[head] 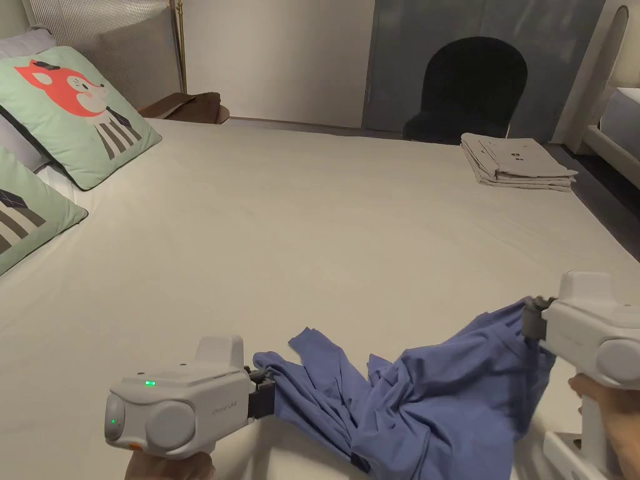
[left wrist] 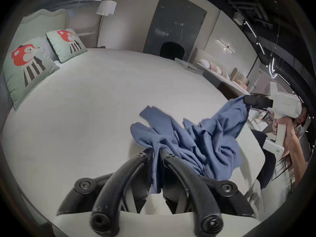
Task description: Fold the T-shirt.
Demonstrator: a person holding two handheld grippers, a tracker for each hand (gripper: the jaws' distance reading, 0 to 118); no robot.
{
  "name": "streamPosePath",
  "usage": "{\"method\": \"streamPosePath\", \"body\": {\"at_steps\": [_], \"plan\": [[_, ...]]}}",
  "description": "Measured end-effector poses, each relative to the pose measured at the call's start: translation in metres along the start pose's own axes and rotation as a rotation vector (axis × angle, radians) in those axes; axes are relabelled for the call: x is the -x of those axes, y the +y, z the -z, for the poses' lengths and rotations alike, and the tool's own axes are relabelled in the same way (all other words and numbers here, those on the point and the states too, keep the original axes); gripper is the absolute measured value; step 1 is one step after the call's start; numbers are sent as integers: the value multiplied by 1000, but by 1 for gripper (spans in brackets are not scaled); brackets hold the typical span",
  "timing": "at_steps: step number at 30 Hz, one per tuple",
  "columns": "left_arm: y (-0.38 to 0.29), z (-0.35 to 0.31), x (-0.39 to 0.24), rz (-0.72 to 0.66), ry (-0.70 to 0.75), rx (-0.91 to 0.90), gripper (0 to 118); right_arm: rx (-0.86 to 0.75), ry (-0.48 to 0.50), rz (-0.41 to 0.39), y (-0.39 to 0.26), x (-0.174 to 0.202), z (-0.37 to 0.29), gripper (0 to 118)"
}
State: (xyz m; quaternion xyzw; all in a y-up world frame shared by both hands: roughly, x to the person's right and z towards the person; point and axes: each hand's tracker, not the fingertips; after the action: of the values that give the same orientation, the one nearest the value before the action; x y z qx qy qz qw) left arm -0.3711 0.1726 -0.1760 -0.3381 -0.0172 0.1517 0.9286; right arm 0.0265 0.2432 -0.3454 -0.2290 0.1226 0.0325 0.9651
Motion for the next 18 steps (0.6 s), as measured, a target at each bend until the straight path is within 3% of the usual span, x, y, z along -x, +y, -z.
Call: {"method": "streamPosePath", "body": {"at_steps": [11, 18], "plan": [[149, -7, 23, 50, 94, -191, 4, -268, -131, -67, 125, -4, -31, 2], [269, -15, 32, 99, 229, -342, 4, -384, -241, -172, 187, 4, -7, 2]]}}
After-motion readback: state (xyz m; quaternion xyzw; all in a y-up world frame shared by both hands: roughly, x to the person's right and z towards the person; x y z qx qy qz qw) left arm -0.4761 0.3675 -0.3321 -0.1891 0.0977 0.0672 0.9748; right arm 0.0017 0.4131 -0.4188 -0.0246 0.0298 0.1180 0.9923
